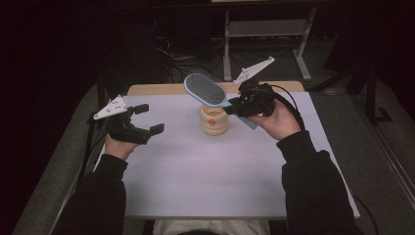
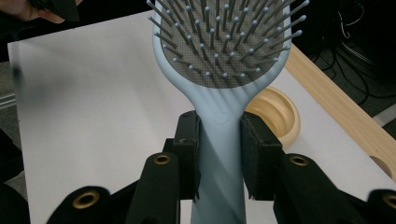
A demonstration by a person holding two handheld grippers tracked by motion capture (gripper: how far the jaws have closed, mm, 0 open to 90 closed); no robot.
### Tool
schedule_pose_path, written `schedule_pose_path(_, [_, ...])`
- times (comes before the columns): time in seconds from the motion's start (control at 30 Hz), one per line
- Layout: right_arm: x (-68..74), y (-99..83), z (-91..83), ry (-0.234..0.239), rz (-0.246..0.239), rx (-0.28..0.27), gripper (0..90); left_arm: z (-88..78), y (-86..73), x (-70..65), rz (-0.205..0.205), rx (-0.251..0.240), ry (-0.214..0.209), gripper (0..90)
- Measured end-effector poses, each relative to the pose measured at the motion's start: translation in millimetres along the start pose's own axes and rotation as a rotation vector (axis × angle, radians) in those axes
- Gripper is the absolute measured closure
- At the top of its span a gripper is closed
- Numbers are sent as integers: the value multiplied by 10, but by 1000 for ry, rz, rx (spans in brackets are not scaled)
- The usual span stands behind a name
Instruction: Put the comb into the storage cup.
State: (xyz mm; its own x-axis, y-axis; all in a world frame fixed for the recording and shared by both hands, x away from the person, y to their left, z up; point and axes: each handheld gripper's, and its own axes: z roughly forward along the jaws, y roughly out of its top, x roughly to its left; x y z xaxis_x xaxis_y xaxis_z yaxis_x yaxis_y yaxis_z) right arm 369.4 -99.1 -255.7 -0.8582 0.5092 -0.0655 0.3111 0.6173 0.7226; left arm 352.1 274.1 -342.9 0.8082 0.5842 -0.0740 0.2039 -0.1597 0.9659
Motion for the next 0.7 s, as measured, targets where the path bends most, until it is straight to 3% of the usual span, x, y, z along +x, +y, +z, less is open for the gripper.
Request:
schedule_pose_path(0.4, [32, 113, 101, -1, -6, -12, 684, 138, 208, -31, -18, -19, -20, 0])
schedule_pose_path(0.7, [64, 156, 190, -9, -15, -13, 684, 285, 371, -92, -6, -16, -27, 0])
